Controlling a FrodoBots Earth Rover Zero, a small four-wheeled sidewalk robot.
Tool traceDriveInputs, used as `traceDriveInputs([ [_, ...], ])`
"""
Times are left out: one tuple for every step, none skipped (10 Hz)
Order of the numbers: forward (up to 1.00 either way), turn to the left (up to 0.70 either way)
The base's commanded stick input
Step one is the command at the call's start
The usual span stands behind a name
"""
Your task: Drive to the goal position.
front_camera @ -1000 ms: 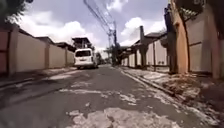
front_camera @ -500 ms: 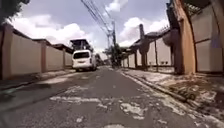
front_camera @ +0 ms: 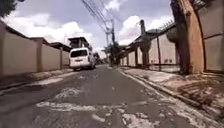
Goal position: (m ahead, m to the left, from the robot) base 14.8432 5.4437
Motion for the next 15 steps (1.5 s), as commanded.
traceDriveInputs([
  [0.70,0.03],
  [0.70,0.03],
  [0.70,0.03],
  [0.70,0.03],
  [0.70,0.03],
  [0.70,0.03],
  [0.70,0.03],
  [0.70,0.03],
  [0.70,0.03],
  [0.70,0.03],
  [0.70,0.01],
  [0.70,0.05],
  [0.70,0.24],
  [0.70,0.35],
  [0.70,0.11],
])
